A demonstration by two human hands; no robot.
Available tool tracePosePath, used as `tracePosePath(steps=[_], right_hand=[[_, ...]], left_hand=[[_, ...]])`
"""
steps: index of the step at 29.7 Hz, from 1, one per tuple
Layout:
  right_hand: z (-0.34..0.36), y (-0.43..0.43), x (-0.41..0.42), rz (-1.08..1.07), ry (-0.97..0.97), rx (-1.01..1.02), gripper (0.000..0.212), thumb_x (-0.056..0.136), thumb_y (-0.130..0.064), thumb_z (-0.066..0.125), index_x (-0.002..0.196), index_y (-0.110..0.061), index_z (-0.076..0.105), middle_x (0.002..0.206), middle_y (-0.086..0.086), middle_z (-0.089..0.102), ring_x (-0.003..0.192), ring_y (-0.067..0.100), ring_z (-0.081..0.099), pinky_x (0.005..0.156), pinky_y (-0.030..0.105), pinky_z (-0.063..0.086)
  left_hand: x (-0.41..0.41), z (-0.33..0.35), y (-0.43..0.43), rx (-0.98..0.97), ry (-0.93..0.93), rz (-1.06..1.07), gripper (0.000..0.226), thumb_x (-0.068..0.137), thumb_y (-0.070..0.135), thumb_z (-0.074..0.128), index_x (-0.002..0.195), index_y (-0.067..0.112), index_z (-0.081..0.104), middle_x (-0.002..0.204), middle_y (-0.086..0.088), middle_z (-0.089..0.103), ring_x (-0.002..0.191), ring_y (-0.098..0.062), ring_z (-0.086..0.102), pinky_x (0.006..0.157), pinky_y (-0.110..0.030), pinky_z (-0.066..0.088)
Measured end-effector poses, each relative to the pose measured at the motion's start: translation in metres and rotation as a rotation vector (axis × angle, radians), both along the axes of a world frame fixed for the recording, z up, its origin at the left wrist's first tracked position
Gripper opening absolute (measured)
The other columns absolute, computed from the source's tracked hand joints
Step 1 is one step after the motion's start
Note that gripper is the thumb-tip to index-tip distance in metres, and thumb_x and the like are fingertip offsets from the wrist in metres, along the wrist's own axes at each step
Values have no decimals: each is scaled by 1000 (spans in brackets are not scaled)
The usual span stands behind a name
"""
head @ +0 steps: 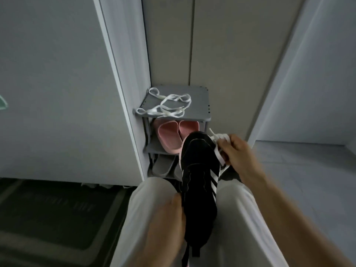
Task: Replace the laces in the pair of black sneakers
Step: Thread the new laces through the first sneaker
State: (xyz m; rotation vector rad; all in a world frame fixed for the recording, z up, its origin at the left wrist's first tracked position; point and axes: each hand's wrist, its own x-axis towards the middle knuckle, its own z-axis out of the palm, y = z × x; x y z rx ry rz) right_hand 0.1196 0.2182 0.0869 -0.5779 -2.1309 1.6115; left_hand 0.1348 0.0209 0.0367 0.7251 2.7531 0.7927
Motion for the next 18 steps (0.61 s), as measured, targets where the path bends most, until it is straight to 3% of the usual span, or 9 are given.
tracePosePath(steps=[2,6,10,14,16,18], right_hand=[[-9,-1,6,-62,-27,60,25,93,-25,52,75,-7,49,60,-2,43,53,10,39,49,19,36],[-20,8,19,-128,-8,50,29,93,-26,51,72,-6,48,61,-3,44,56,10,40,55,26,33],[-21,8,18,-150,-18,57,29,94,-19,48,67,-16,39,59,-5,38,55,10,34,53,25,30],[-32,9,16,-190,-43,77,30,94,-17,46,65,-16,36,59,-5,36,53,10,33,53,24,29],[-29,10,14,-173,-52,61,30,93,-17,46,65,-14,36,57,-4,35,52,9,31,52,25,29],[-20,8,8,-99,-77,85,33,92,-13,45,61,-13,34,52,-3,33,44,6,30,47,20,30]], left_hand=[[8,4,3,-68,26,-39,28,98,18,35,125,11,39,119,-8,55,107,-23,53,86,-28,41],[14,3,8,-94,62,-40,34,98,16,33,132,14,35,125,-5,51,112,-21,50,86,-25,38],[15,4,12,-137,76,-46,40,98,11,33,137,14,28,126,-6,50,112,-23,50,85,-25,38],[11,7,16,-182,83,-87,45,98,10,32,142,14,22,133,-5,46,119,-21,46,92,-26,36],[5,13,18,-233,33,-132,42,100,15,29,141,9,25,136,-5,44,123,-16,44,97,-20,31],[4,13,19,-217,14,-128,37,100,19,30,134,4,37,131,-7,50,118,-14,48,91,-17,31]])
